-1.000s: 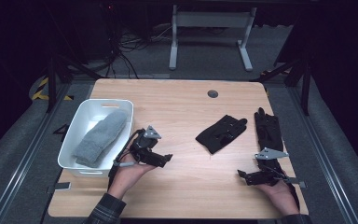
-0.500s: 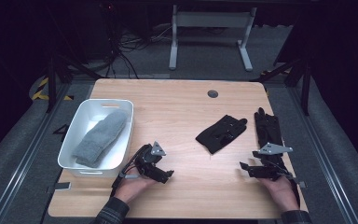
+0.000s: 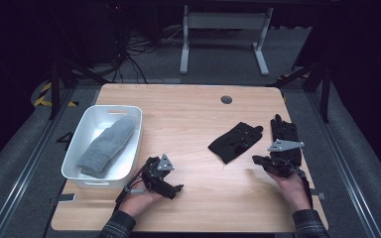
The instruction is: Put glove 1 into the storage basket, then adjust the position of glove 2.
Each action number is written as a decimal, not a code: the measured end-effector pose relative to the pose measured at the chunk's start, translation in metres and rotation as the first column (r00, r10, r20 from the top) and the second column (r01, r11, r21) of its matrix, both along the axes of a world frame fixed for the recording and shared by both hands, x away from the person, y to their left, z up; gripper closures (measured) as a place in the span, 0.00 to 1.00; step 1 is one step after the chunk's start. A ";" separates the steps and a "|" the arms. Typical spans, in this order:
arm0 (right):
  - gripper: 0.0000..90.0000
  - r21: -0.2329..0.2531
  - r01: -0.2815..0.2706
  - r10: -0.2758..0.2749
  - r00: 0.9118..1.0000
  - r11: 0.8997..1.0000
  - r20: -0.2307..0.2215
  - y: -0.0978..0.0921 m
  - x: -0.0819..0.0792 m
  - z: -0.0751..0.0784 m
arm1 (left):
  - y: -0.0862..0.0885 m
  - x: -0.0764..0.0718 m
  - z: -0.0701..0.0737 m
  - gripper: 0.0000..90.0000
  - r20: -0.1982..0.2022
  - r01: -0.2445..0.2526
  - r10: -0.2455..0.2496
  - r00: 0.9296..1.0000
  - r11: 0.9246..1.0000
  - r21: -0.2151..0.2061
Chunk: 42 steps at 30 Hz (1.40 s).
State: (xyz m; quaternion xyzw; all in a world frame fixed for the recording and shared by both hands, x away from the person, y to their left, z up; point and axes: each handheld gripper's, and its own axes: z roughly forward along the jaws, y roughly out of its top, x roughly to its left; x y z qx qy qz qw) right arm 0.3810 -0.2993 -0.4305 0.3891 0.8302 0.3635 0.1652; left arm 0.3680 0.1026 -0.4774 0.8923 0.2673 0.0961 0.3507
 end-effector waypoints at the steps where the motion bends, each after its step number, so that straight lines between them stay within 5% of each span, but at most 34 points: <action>1: 1.00 0.002 -0.001 0.001 1.000 1.000 0.001 0.001 0.002 0.001 | 0.000 -0.001 -0.001 0.00 0.004 -0.001 0.001 1.000 1.000 -0.010; 10: 1.00 0.002 0.013 -0.013 1.000 1.000 0.015 0.012 0.038 0.003 | -0.001 -0.002 -0.001 0.00 0.002 -0.023 0.023 1.000 1.000 -0.012; 21: 1.00 -0.003 0.044 -0.044 0.999 0.999 0.014 0.018 0.074 -0.018 | -0.001 -0.002 -0.001 0.00 0.003 -0.019 0.019 1.000 1.000 -0.012; 29: 1.00 -0.002 0.039 -0.039 0.999 0.999 -0.013 0.018 0.077 -0.027 | -0.001 -0.001 -0.001 0.00 0.002 -0.015 0.015 1.000 1.000 -0.012; 42: 1.00 -0.016 -0.099 0.098 0.994 0.995 -0.046 0.041 0.058 -0.026 | -0.001 -0.001 -0.001 0.00 0.001 -0.012 0.012 1.000 1.000 -0.012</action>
